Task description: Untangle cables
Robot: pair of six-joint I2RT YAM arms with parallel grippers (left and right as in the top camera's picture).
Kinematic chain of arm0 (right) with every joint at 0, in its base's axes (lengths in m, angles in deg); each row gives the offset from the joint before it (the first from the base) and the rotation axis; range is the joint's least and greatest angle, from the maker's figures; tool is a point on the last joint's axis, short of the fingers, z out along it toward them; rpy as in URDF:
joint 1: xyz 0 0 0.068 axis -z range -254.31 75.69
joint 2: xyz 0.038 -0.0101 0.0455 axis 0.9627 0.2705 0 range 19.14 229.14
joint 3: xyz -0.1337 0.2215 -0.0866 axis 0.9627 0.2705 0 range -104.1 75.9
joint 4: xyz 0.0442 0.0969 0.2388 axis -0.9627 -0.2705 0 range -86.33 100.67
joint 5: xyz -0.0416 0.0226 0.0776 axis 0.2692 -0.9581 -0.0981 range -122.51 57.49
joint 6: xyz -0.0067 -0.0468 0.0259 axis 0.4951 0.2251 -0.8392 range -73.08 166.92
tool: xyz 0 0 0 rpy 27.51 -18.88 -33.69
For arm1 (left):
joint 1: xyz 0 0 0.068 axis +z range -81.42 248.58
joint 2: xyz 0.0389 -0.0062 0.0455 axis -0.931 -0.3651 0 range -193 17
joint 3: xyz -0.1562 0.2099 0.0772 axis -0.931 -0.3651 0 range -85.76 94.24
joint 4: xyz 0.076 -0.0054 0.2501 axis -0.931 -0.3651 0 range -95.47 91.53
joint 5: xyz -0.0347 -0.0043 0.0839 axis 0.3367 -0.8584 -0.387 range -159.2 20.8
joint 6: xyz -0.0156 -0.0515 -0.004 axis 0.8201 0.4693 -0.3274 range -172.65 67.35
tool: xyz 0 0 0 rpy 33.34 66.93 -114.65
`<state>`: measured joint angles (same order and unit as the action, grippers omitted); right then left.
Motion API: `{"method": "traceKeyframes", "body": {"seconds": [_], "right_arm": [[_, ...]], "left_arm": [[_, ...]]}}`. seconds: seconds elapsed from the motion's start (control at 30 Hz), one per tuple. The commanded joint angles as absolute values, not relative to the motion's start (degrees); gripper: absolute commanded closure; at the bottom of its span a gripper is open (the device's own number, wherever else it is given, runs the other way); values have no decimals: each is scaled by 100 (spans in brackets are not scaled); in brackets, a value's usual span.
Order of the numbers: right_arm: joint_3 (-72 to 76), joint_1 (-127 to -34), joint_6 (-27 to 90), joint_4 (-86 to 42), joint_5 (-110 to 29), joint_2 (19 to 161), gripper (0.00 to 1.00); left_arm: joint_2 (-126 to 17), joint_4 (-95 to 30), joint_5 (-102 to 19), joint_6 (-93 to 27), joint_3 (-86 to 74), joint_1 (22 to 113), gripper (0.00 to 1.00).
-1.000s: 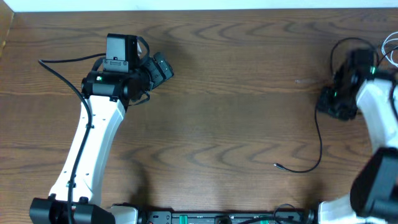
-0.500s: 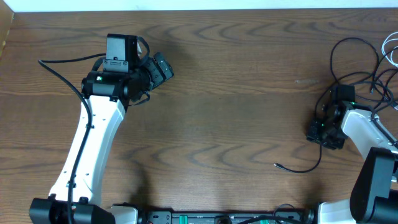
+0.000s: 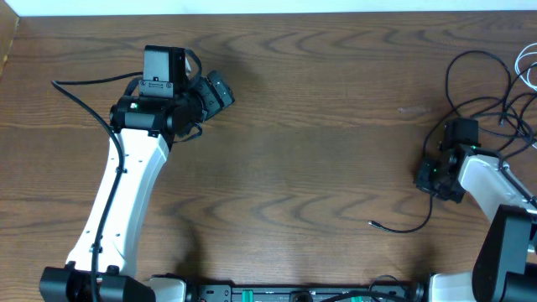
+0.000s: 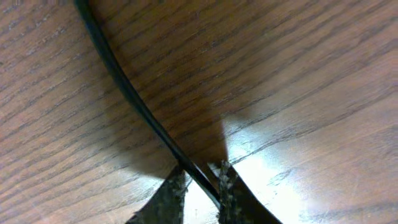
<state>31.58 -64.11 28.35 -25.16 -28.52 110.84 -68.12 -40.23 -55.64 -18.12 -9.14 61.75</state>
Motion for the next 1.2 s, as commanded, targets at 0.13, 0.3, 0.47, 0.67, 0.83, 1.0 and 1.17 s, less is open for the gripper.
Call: {"method": "traceKeyframes", "body": {"seconds": [0.13,0.3,0.47,0.67,0.83,1.0,1.17], "right_arm": [[3633,-6422,1873,-2035,-2531,11336,99],[3609,-6409,1477,-1047,-2284,11452,99],[3102,-6101,1429,-658,-2083,11961,99],[1130,-5373,1873,-1952,-1996,13167,99],[-575,-4813,2048,-2886,-1753,14057,99],[-1799,-4372,2249,-3342,-1703,14647,99],[-2721,-3937,2332,-3970,-1637,14772,99]], "left_arm": [[-6862,-4025,-5603,-1806,-890,6193,5],[-6862,-4025,-5603,-1806,-890,6193,5],[-6862,-4025,-5603,-1806,-890,6193,5],[-6862,-4025,-5603,-1806,-890,6193,5],[-6862,-4023,-5603,-1806,-890,6193,5],[-6862,-4025,-5603,-1806,-890,6193,5],[-6862,-4025,-5603,-1806,-890,6193,5]]}}
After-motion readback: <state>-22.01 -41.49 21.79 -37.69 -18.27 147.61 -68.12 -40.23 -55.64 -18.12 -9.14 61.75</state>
